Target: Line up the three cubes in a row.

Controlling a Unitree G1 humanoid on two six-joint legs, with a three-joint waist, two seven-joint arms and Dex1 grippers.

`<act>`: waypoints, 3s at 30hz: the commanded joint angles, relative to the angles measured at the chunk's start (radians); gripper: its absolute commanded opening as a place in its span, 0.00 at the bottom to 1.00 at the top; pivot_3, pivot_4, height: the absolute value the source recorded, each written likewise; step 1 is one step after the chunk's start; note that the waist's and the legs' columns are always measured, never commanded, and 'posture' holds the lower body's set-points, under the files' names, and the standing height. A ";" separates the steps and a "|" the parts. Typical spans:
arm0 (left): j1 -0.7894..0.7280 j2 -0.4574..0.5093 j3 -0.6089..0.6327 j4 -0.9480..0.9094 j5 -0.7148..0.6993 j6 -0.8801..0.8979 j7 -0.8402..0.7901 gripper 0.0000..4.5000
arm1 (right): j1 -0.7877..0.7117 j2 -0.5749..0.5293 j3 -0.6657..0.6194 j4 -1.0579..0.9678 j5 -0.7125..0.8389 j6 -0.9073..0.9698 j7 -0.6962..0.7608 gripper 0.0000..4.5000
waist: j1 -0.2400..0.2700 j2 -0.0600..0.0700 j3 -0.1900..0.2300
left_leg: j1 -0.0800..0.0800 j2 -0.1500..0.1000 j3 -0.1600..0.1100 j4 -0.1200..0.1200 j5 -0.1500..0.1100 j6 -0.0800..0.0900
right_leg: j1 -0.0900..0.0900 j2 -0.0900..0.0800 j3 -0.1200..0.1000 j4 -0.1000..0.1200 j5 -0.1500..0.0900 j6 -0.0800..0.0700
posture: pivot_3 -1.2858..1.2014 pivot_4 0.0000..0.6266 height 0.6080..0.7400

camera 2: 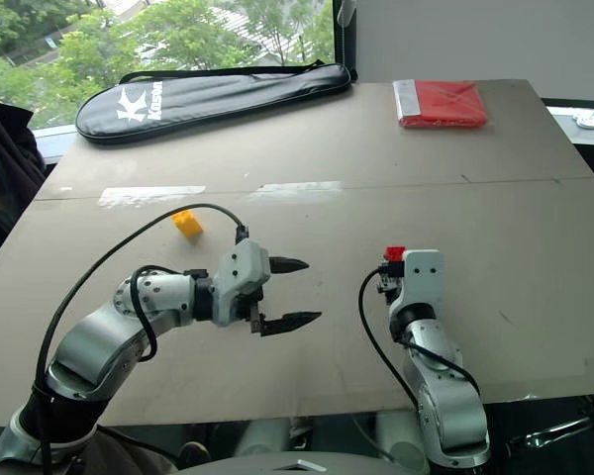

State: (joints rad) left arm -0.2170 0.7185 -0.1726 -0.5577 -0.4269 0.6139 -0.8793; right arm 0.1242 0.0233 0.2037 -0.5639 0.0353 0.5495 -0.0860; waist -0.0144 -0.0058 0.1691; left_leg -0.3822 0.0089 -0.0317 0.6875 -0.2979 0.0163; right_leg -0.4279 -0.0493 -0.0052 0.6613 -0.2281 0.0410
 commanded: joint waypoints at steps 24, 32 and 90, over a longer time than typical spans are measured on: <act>0.037 0.004 0.036 -0.038 -0.012 -0.011 0.017 1.00 | -0.002 -0.055 -0.018 -0.033 -0.007 -0.090 0.109 0.99 | 0.000 0.000 0.000 | 0.000 0.000 0.000 0.000 0.000 0.000 | 0.000 0.000 0.000 0.000 0.000 0.000 | 0.52 0.24 0.70; 0.152 -0.017 0.119 -0.067 -0.047 -0.020 0.058 1.00 | 0.049 -0.232 -0.074 -0.148 0.128 -0.203 0.352 0.99 | -0.001 0.000 0.000 | 0.000 0.000 0.000 0.000 0.000 0.000 | 0.000 0.000 0.000 0.000 0.002 0.003 | 0.52 0.24 0.70; -0.198 -0.298 -0.065 0.818 0.248 -0.687 -0.219 0.28 | 0.142 -0.691 -0.548 0.305 0.669 -0.545 1.391 1.00 | 0.031 -0.007 0.004 | 0.011 -0.001 0.005 0.000 0.000 0.000 | 0.014 -0.001 -0.001 -0.003 0.005 -0.002 | 0.52 0.24 0.70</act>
State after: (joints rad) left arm -0.3670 0.4294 -0.2099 0.1937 -0.1857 -0.0093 -1.0199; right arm 0.2643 -0.6652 -0.3279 -0.2274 0.7017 0.0220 1.2948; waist 0.0163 -0.0131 0.1733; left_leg -0.3716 0.0073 -0.0274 0.6880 -0.2979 0.0165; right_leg -0.4136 -0.0499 -0.0072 0.6584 -0.2232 0.0396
